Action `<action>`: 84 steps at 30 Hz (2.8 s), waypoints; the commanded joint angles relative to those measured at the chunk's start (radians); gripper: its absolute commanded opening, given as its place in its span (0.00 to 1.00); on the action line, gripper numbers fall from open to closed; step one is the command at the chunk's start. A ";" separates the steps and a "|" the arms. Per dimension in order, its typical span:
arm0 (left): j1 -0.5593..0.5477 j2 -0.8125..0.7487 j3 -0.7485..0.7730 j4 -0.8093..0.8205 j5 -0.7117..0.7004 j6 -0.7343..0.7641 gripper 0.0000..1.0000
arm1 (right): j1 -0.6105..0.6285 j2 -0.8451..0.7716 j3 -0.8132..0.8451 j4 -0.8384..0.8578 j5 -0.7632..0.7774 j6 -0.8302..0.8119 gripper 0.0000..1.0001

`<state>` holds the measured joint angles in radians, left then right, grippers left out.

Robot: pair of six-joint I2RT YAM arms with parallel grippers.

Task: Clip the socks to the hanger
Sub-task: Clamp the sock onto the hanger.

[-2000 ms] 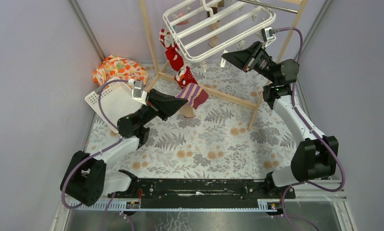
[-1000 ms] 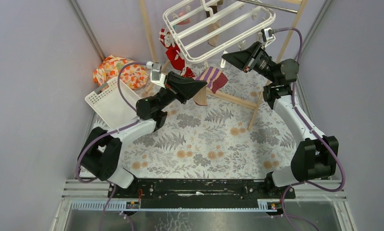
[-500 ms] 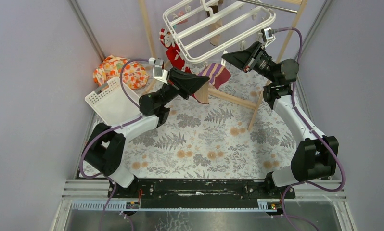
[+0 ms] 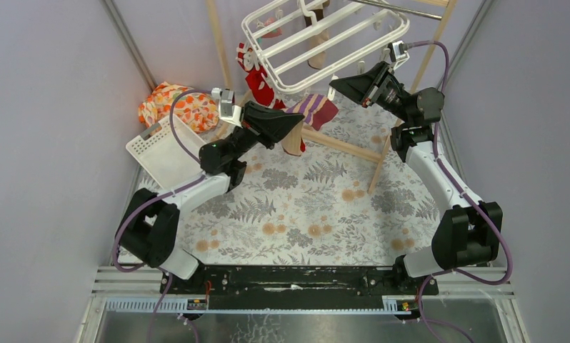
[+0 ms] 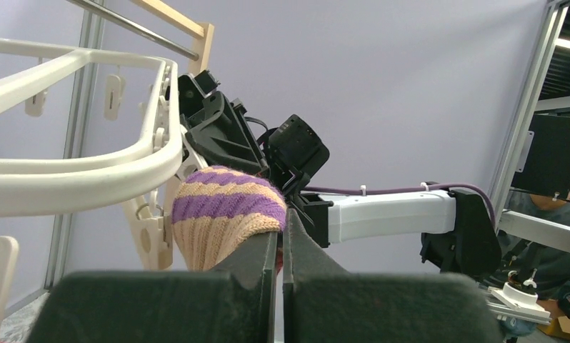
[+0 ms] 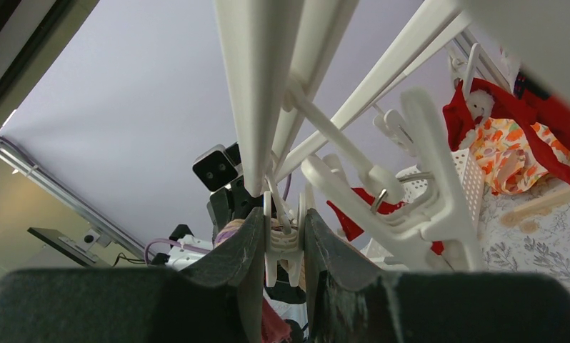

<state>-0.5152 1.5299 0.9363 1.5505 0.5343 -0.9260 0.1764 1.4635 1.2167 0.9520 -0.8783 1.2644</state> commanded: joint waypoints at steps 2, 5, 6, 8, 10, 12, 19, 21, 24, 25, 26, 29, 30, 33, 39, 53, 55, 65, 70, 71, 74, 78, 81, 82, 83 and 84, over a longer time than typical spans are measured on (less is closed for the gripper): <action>0.006 -0.022 -0.020 0.065 0.001 0.019 0.00 | 0.000 -0.005 0.039 0.035 -0.056 0.003 0.00; 0.006 -0.018 -0.025 0.065 0.000 0.024 0.00 | 0.000 -0.005 0.037 0.034 -0.055 0.001 0.00; 0.006 -0.015 -0.022 0.065 0.005 0.021 0.00 | 0.001 -0.005 0.037 0.030 -0.054 -0.003 0.00; 0.006 -0.015 -0.024 0.065 0.010 0.019 0.00 | 0.000 -0.002 0.040 0.027 -0.053 -0.005 0.00; 0.007 -0.020 -0.035 0.065 0.003 0.023 0.00 | 0.000 0.001 0.045 0.027 -0.052 -0.005 0.00; 0.007 -0.025 -0.044 0.065 -0.004 0.031 0.00 | 0.000 0.000 0.044 0.032 -0.053 -0.005 0.00; 0.006 0.001 -0.009 0.065 0.001 0.022 0.00 | 0.000 -0.010 0.038 0.035 -0.062 -0.012 0.00; 0.006 0.007 0.003 0.065 0.002 0.020 0.00 | 0.000 -0.014 0.036 0.024 -0.062 -0.021 0.00; 0.007 0.023 0.025 0.065 0.009 0.017 0.00 | -0.001 -0.015 0.036 0.023 -0.062 -0.023 0.00; 0.007 0.028 0.030 0.065 0.010 0.013 0.00 | -0.001 -0.015 0.038 0.024 -0.063 -0.022 0.00; 0.007 0.033 0.035 0.065 0.012 0.011 0.00 | 0.000 -0.017 0.037 0.025 -0.065 -0.019 0.00; 0.007 0.050 0.050 0.065 0.013 0.010 0.00 | 0.000 -0.018 0.038 0.023 -0.066 -0.019 0.00; 0.007 0.055 0.055 0.065 0.016 0.009 0.00 | 0.000 -0.018 0.039 0.024 -0.067 -0.018 0.00; 0.008 0.059 0.054 0.065 0.020 0.009 0.00 | -0.001 -0.020 0.044 0.015 -0.068 -0.024 0.00; 0.019 0.054 0.040 0.065 0.013 0.017 0.00 | 0.000 -0.017 0.037 0.025 -0.068 -0.015 0.00; 0.035 0.154 0.138 0.063 0.000 0.012 0.00 | 0.000 -0.019 0.037 0.035 -0.076 0.003 0.00; 0.035 0.162 0.147 0.065 -0.005 0.013 0.00 | 0.000 -0.020 0.032 0.038 -0.077 0.004 0.00; 0.070 0.096 0.117 0.063 -0.027 0.041 0.00 | -0.002 -0.031 0.024 0.014 -0.073 -0.020 0.00; 0.070 0.088 0.113 0.062 -0.038 0.042 0.00 | -0.002 -0.031 0.020 0.023 -0.073 -0.012 0.00; 0.070 0.097 0.119 0.064 -0.036 0.033 0.00 | -0.002 -0.032 0.019 0.024 -0.074 -0.011 0.00; 0.057 0.109 0.129 0.064 -0.048 0.038 0.00 | -0.002 -0.035 0.016 0.018 -0.073 -0.016 0.00; 0.031 0.118 0.137 0.064 -0.047 0.052 0.00 | -0.001 -0.037 0.018 0.010 -0.069 -0.019 0.00; 0.021 0.120 0.130 0.065 -0.049 0.058 0.00 | -0.003 -0.033 0.019 0.011 -0.057 -0.009 0.00; 0.018 0.119 0.125 0.063 -0.051 0.063 0.00 | -0.003 -0.030 0.019 0.016 -0.052 0.001 0.00; 0.014 0.119 0.121 0.063 -0.052 0.070 0.00 | -0.004 -0.027 0.018 0.027 -0.050 0.013 0.00; 0.012 0.117 0.115 0.063 -0.057 0.074 0.00 | -0.004 -0.023 0.017 0.039 -0.049 0.024 0.00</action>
<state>-0.4900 1.6421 1.0454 1.5520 0.5037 -0.8944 0.1757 1.4631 1.2198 0.9474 -0.8829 1.2579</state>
